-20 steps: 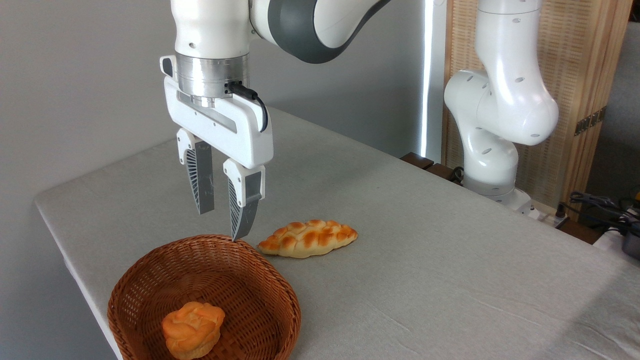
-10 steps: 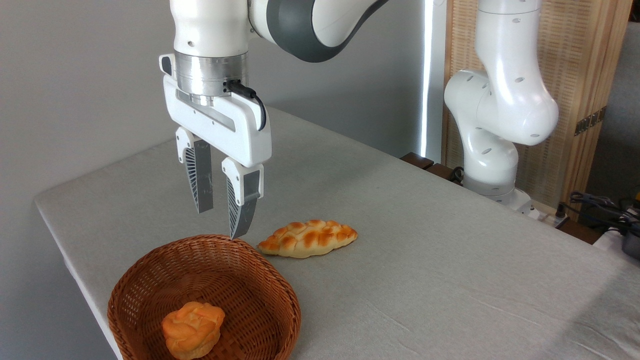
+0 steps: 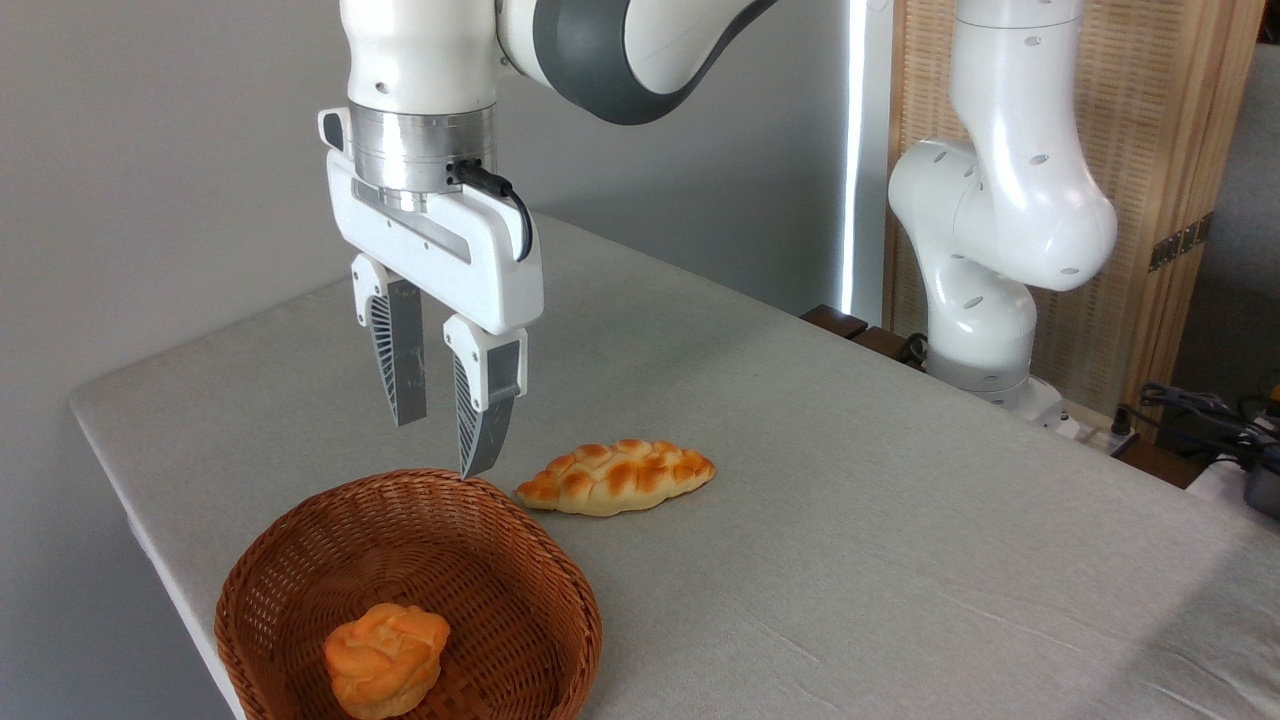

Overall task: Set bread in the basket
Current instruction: 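Move the gripper over the braided bread roll and lower it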

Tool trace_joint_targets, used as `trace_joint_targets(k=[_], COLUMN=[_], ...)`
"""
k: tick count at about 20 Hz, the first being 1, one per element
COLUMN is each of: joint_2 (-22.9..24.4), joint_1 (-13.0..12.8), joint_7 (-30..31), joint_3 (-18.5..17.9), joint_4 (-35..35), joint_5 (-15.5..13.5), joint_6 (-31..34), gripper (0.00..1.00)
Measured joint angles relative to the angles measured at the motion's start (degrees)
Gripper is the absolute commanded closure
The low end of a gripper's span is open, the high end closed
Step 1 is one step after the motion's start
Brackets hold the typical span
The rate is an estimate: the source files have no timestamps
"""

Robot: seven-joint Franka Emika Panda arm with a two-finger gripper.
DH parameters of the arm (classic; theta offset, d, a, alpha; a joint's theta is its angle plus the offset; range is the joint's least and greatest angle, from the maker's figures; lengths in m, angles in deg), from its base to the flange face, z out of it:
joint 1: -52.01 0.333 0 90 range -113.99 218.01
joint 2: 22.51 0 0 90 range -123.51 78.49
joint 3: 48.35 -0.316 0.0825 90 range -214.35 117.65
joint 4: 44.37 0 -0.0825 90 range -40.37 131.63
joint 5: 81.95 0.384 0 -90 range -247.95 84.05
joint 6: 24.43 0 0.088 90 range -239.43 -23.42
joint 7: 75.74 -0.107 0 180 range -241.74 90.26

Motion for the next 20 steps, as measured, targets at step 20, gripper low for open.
trace_joint_targets(k=[20], joint_2=[6.7], joint_1=[-0.5], joint_7=[-9.8], joint_3=[0.1], joint_4=[12.2], joint_5=[0.0], joint_6=[2.5], gripper=[0.0])
